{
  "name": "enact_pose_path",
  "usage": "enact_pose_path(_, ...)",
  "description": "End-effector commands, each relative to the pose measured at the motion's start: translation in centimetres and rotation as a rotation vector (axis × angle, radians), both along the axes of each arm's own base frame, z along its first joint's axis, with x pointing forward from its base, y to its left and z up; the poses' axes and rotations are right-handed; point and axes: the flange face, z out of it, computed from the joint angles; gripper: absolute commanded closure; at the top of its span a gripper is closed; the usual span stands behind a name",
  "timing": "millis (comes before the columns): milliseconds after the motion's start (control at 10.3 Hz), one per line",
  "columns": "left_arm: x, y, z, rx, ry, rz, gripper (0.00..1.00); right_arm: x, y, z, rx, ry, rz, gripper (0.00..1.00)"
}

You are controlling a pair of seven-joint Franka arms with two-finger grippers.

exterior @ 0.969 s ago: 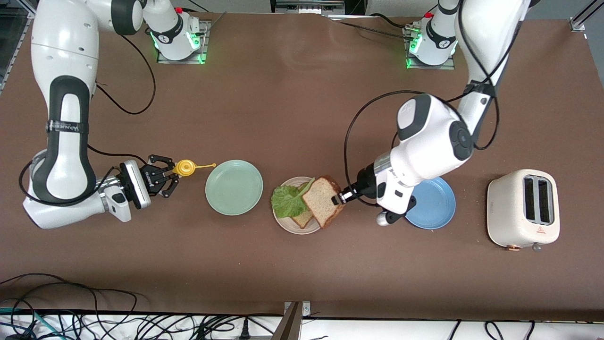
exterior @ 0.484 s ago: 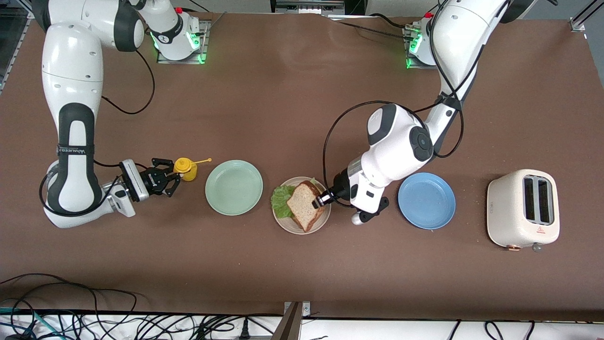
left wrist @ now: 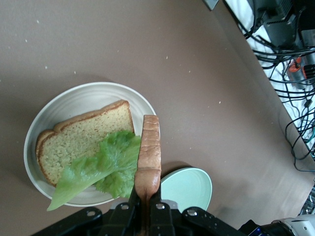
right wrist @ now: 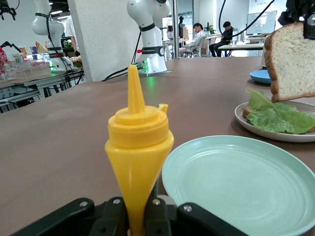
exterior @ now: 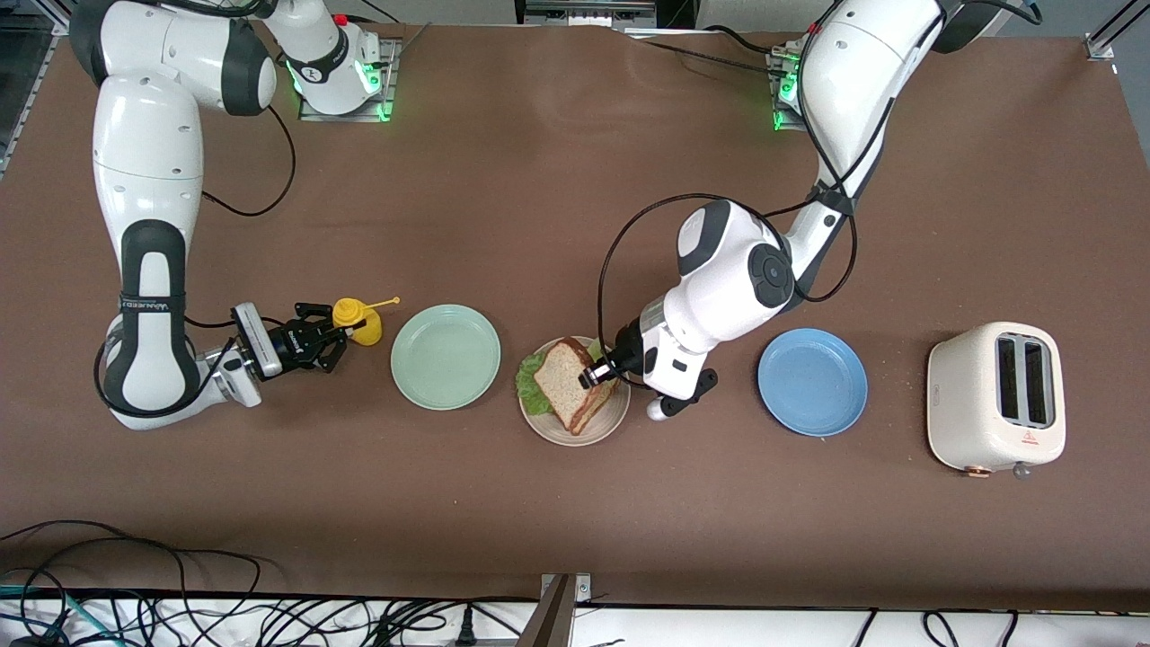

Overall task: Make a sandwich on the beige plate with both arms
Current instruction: 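Lower the toast onto the lettuce while the right gripper sets the mustard down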

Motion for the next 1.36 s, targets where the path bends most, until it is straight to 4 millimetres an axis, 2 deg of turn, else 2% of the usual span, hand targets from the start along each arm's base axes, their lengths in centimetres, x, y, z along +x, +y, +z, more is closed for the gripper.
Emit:
enact_pose_path(0, -0.1, -1.0, -0.1, -0.019, -0.004, 0.029, 1.00, -0.3, -1.1, 0.0, 0.080, -0.021, -0.009, 0.01)
enact_pose_path(387, -0.4, -1.4, -1.7, -0.011, 0.012, 0.025, 1.00, -0.7, -4.3, 0.2, 0.075, 0.005, -0.052, 0.00)
enact_pose_path(581, -0.3, -1.3, -1.7, -0.011, 0.012, 0.027, 0.98, -1.2, -7.1, 0.0, 0.041, 0.015, -0.069, 0.00)
enact_pose_path(678, -0.3, -1.2, -1.8, -0.008, 0.014, 0.027, 0.91, -1.3, -9.0, 0.4, 0.005, 0.025, -0.087, 0.00)
enact_pose_path(775, -0.3, -1.2, -1.8, -0.008, 0.014, 0.027, 0.83, -1.4, -10.8, 1.0, -0.074, 0.101, -0.128, 0.00)
enact_pose_path(969, -0.2, -0.8, -2.2, 0.000, 0.018, 0.031, 0.50, -1.1, -13.7, 2.8, -0.180, 0.178, -0.200, 0.00)
enact_pose_path(1065, 0.1, -0.3, -2.3, 0.009, 0.015, 0.036, 0.33, -1.0, -15.3, 4.4, -0.228, 0.205, -0.248, 0.00)
enact_pose_path(1162, 0.1, -0.2, -2.4, 0.011, 0.017, 0.037, 0.15, -0.7, -15.9, 5.8, -0.265, 0.249, -0.295, 0.00)
enact_pose_path(1259, 0.1, -0.1, -2.6, 0.015, 0.024, 0.034, 0.06, -0.2, -16.4, 7.5, -0.286, 0.282, -0.350, 0.00)
